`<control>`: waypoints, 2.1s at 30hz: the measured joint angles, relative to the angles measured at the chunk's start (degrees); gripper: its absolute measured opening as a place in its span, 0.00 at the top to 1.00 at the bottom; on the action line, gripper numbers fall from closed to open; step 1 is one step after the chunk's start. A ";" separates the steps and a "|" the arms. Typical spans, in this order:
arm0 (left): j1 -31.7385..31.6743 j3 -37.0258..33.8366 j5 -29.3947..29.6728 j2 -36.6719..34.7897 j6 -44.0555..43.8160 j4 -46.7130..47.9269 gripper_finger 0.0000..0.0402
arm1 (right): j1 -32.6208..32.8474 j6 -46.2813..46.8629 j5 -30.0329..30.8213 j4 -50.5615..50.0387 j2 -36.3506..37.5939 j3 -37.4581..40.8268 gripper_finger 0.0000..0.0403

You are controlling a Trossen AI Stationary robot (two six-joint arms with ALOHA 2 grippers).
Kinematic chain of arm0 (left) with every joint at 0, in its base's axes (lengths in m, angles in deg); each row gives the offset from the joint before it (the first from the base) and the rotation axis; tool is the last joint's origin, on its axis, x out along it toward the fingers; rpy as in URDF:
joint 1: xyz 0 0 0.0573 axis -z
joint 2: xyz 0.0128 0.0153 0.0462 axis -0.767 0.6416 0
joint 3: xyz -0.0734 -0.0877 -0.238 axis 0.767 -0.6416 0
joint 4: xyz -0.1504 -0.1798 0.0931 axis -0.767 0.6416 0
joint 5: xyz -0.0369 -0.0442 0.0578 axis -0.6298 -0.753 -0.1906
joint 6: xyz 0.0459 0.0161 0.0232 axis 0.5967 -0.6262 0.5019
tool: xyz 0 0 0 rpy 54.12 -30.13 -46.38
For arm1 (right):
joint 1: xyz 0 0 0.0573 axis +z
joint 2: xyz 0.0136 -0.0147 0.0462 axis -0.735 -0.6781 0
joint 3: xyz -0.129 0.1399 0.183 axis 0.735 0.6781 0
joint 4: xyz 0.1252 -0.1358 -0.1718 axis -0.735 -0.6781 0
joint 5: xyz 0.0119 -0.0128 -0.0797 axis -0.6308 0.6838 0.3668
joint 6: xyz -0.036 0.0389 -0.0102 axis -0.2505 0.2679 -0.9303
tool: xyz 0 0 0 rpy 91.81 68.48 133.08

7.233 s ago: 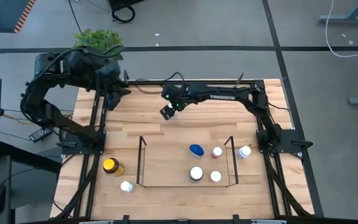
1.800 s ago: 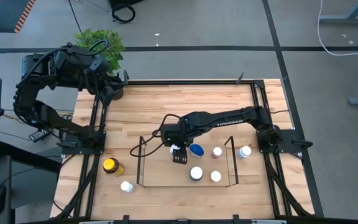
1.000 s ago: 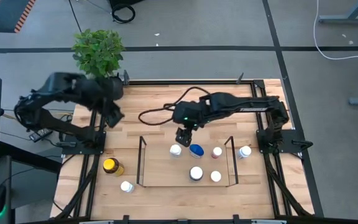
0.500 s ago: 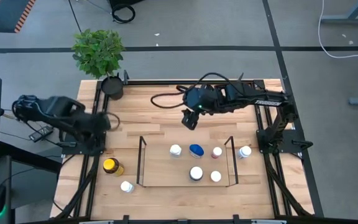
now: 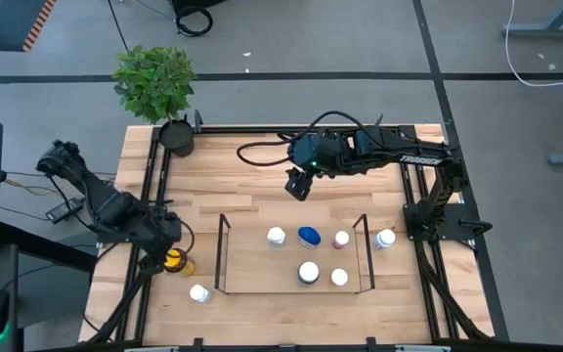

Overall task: Pick and place medicine bottles onto shelf by color
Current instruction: Put the yellow pill bottle on the shelf

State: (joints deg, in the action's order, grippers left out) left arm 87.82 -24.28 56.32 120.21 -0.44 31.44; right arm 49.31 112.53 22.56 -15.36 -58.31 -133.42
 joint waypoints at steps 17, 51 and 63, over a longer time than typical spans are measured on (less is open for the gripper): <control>9.56 -6.39 7.90 0.35 -1.80 -8.38 0.29 | -0.02 1.54 0.00 0.00 0.00 0.02 0.36; 9.26 -7.13 9.29 4.36 -10.89 -12.03 0.45 | 0.44 3.23 -0.50 0.09 -0.03 0.02 0.36; 2.81 14.08 13.77 4.02 -9.40 15.21 0.45 | 0.39 2.80 -0.24 0.39 -0.04 0.02 0.36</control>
State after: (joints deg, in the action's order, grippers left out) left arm 90.62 -10.20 70.09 124.24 -9.84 46.64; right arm 49.70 115.33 22.32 -14.97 -58.35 -133.40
